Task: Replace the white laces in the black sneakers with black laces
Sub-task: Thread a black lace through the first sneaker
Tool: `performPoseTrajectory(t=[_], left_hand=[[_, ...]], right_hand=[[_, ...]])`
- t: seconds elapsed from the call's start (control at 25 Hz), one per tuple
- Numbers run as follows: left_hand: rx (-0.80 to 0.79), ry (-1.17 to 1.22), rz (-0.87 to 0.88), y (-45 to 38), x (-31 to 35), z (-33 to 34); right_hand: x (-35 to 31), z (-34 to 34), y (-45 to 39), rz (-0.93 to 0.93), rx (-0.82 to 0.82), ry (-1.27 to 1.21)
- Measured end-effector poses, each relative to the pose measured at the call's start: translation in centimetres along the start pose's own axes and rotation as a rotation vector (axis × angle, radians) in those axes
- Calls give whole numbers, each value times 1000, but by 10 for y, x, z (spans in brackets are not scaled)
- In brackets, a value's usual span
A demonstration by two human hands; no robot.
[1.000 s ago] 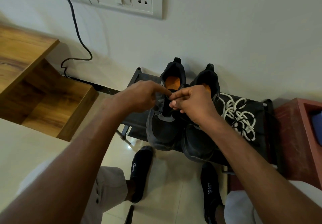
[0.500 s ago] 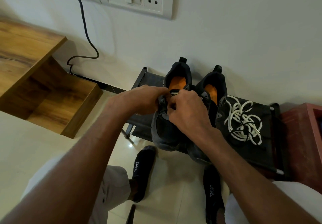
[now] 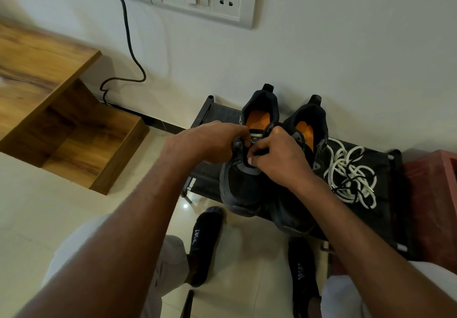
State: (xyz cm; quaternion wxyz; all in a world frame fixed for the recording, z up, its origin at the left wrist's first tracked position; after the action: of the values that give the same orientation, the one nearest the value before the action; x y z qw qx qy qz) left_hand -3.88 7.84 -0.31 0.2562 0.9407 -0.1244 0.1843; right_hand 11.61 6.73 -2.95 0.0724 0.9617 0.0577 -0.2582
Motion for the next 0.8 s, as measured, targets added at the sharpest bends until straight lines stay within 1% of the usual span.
performPoseTrajectory(t=[0.12,0.4,0.48,0.56,0.68,0.8], left_hand=[[-3,24,3,0,-2,1],[19,9,-2,-5,-1,3],[11,12,-2,-4,-1,2],[7,15,-3,-2,-2,1],[5,22,-4,-1,-1,2],[4,26,-12,-2,-2,1]], right_hand=[[4,-3,-2,12,-59,-40],[2,-4,-1,-10,-51,40],[3,-7,-1,-11,-61,23],[2,-6,0,-7,-29,-4],[0,4,3,11,55,24],[1,5,2,16,60,15]])
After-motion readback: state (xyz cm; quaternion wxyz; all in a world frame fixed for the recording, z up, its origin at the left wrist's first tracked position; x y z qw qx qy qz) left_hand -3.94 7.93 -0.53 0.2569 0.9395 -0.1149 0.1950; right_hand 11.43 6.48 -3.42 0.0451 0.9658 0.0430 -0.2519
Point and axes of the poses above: each hand's wrist, its own y-axis away from the middle knuckle, its own z-axis out of the palm, x = y × z, the point moved 4 cm from there along -y, towards the middle knuckle, and after that the axes turned 5 degrees about x, right-handed, at the moved point
